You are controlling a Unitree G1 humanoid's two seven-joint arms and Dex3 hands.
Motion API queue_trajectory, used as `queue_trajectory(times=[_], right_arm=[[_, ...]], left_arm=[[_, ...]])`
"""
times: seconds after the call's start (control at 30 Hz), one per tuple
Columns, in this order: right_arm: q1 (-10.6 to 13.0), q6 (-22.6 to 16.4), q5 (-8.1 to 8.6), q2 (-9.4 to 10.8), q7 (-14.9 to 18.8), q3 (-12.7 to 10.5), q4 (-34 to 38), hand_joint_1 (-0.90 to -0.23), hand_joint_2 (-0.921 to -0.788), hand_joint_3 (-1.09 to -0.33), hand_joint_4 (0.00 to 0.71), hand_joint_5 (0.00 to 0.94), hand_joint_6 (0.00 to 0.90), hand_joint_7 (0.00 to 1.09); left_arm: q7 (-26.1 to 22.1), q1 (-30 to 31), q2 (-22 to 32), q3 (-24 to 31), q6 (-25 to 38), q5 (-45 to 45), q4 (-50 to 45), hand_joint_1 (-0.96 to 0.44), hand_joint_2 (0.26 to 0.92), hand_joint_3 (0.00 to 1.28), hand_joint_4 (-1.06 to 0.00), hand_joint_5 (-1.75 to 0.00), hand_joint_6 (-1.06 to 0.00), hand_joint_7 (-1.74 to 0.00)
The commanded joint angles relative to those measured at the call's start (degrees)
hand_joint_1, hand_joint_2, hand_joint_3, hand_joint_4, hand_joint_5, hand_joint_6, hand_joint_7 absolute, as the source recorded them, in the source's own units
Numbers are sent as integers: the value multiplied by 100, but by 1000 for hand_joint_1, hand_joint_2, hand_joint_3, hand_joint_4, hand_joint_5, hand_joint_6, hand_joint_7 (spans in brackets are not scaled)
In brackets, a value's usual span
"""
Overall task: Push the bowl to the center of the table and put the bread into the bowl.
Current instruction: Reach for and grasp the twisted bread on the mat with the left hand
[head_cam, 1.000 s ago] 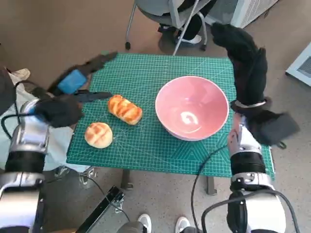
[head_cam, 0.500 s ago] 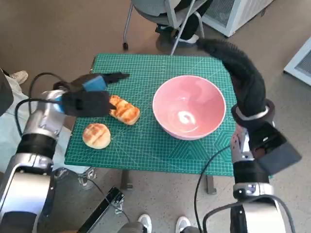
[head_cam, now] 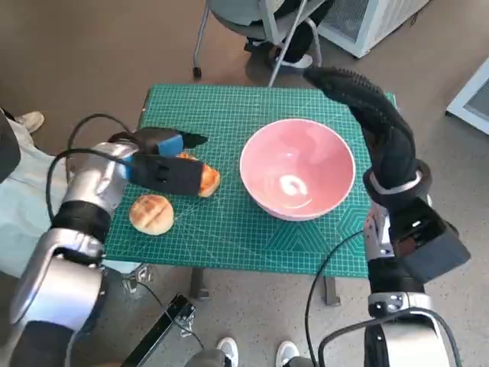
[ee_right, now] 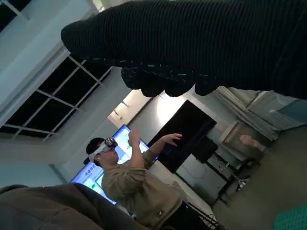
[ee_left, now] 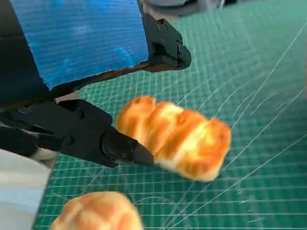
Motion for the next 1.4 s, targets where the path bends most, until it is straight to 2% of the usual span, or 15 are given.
queue_trajectory(times=[0.03, 0.3, 0.5, 0.6, 0.67, 0.7, 0.77, 0.8, 0.83, 0.87, 0.93, 1.1, 1.4], right_arm=[[195, 11, -122, -78, -113, 39, -45, -658, -921, -783, 319, 1, -1, 899], [278, 36, -169, -90, -225, 72, -173, -671, -921, -785, 319, 1, -1, 892], [349, 91, -136, -94, -252, 113, -305, -681, -921, -786, 319, 1, -1, 886], [385, 113, -107, -99, -245, 129, -358, -687, -921, -786, 317, 0, -1, 883], [403, 114, -70, -106, -223, 133, -358, -689, -921, -785, 314, 0, -1, 881], [411, 111, -53, -109, -212, 135, -354, -689, -921, -785, 314, 0, -1, 880], [423, 105, -30, -115, -197, 137, -350, -689, -921, -784, 311, 0, -1, 878], [429, 97, -17, -120, -188, 138, -346, -688, -921, -783, 310, 0, -1, 877], [433, 91, -10, -123, -184, 139, -343, -686, -921, -783, 308, 0, -1, 874], [437, 82, -9, -126, -185, 140, -338, -685, -921, -783, 307, 0, -1, 871], [441, 69, -7, -130, -185, 144, -331, -685, -921, -783, 306, 0, -1, 868], [435, 52, 8, -128, -176, 150, -288, -688, -921, -787, 304, 0, -1, 855], [437, 46, 60, -93, -167, 183, -266, -684, -921, -790, 305, 1, -1, 844]], left_arm=[[138, -135, -172, -179, 106, 159, 181, -85, 794, 0, -242, -9, -378, -51], [177, -61, -459, -313, 347, 198, 391, -91, 799, 3, -249, -5, -408, -50], [337, 44, -620, -444, 522, 302, 497, -75, 833, 19, -288, -19, -491, -79], [493, 115, -635, -537, 487, 392, 512, -69, 870, 27, -427, -58, -560, -93], [643, 167, -617, -624, 393, 465, 510, -60, 898, 42, -566, -91, -632, -104], [730, 192, -597, -675, 319, 503, 505, -59, 903, 47, -594, -99, -648, -107], [858, 231, -566, -729, 201, 547, 505, -49, 914, 85, -720, -152, -722, -135], [925, 261, -546, -733, 121, 551, 512, -40, 915, 101, -694, -381, -678, -357], [968, 279, -534, -731, 70, 551, 520, -26, 917, 140, -633, -726, -604, -701], [1005, 300, -517, -715, 6, 533, 526, -17, 919, 165, -594, -947, -557, -922], [1054, 321, -488, -692, -89, 500, 534, -9, 920, 179, -556, -1119, -536, -1117], [1063, 322, -414, -580, -248, 383, 541, -2, 921, 178, -515, -1245, -559, -1279], [994, 18, -229, -226, -291, 101, 434, 0, 921, 176, -512, -1278, -564, -1298]])
